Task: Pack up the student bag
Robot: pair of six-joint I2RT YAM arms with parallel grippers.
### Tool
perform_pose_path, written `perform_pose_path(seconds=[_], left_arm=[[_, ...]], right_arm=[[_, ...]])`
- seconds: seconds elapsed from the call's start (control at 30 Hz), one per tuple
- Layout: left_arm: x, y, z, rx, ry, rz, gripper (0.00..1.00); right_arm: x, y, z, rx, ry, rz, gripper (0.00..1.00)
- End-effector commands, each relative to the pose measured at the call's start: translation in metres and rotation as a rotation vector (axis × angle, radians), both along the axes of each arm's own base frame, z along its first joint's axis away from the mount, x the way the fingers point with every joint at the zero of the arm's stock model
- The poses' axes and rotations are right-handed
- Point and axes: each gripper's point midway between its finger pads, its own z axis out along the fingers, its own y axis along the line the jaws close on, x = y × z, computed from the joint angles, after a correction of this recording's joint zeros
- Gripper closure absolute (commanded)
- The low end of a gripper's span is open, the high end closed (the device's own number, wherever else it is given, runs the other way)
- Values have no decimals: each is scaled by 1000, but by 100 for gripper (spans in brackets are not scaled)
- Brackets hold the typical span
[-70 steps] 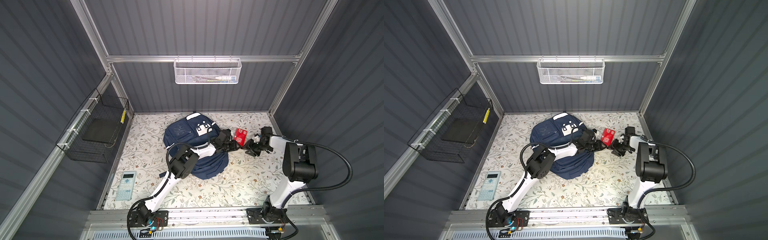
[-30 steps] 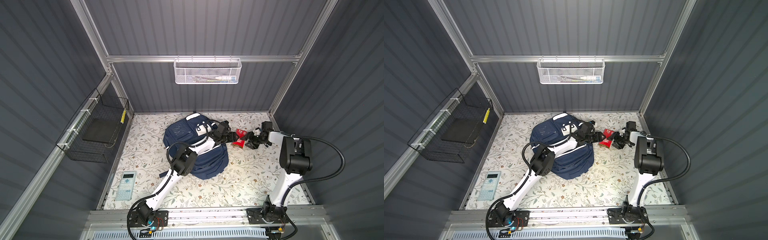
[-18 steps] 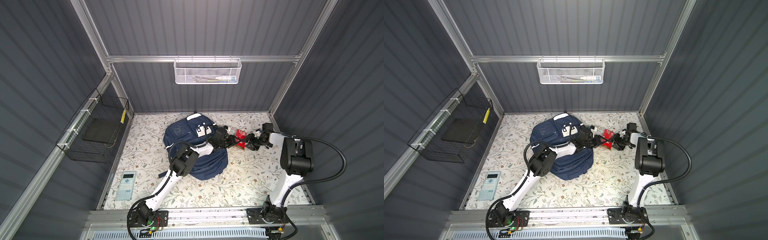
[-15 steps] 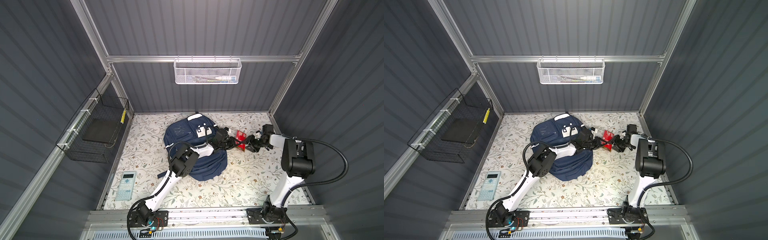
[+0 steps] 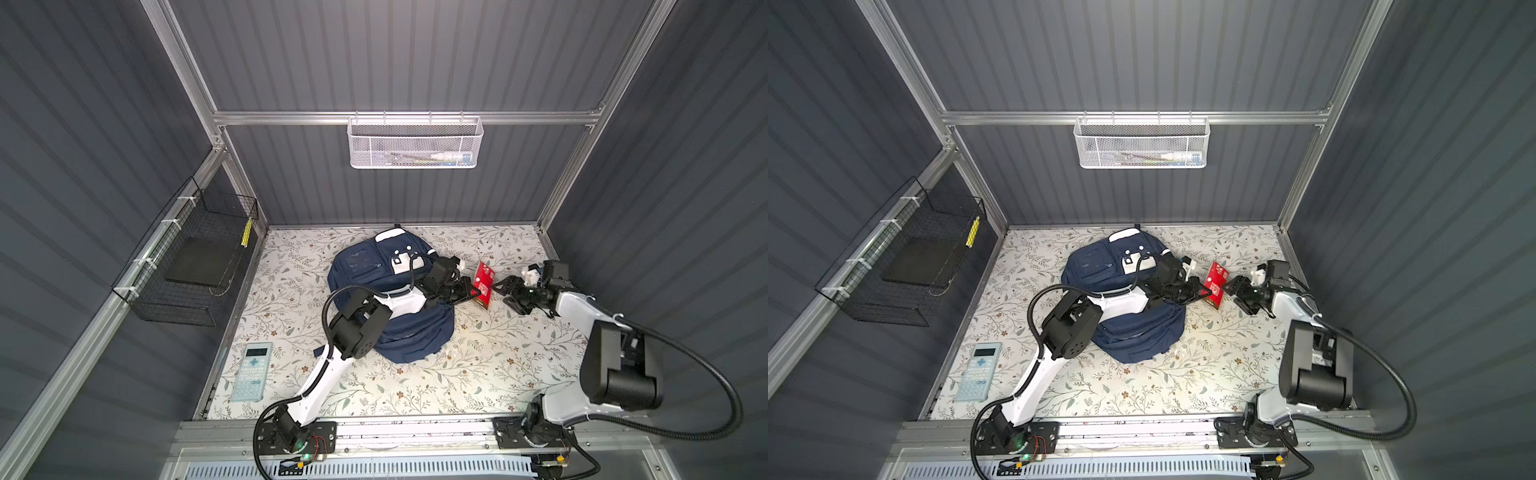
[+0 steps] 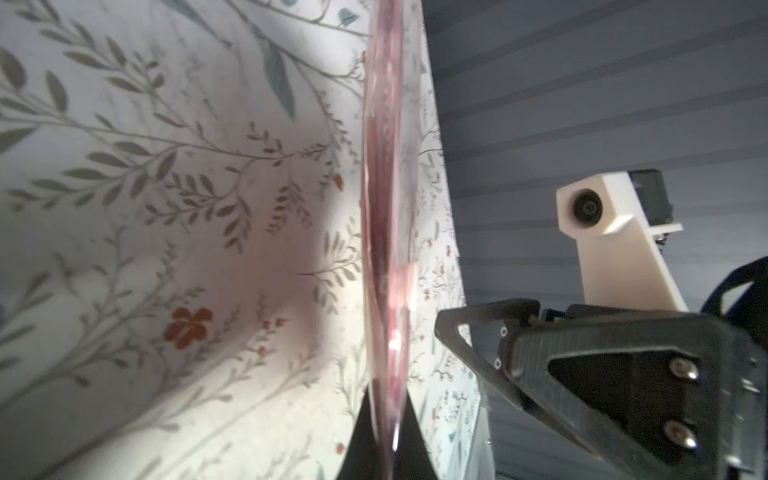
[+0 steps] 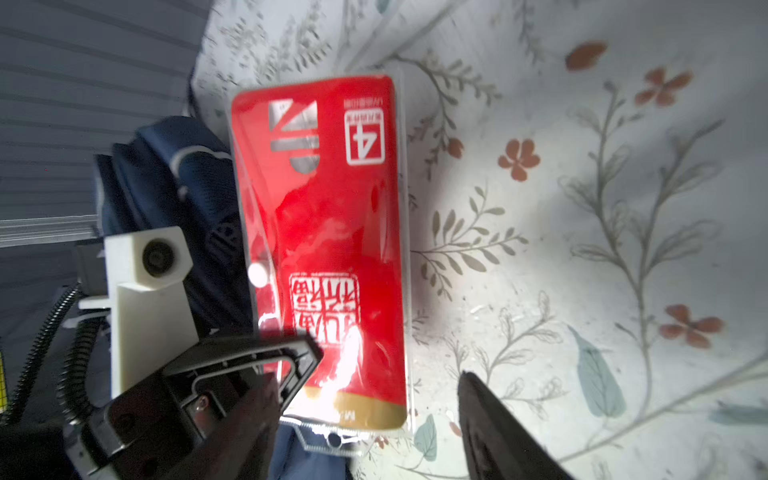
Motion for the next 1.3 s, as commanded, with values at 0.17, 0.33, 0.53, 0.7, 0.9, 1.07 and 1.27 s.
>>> perform_pose_path(seconds=[0.17,0.33,0.53,0.7,0.9,1.07,1.27], left_arm=[[-53,9,107,-216,-74,-67,100],[-75,15,87,-122,-64,-72,100],[-86,22,69,-148,-18,-66,100],[-93,28,66,-127,-31,-57,94],[-98,23,83,-217,-28,-95,95],[-97,24,93,-256,-34,-86,93],[-94,20,88,-290,7,-85,87]], right_arm=[[-3,19,51,122,-231,66,27],[-16,28,90,150,-384,70,34],[-27,33,90,157,-383,88,53],[-35,40,85,180,-372,115,67],[-41,58,85,232,-395,196,41],[-40,59,81,239,-393,207,34],[-38,61,83,260,-404,216,64]])
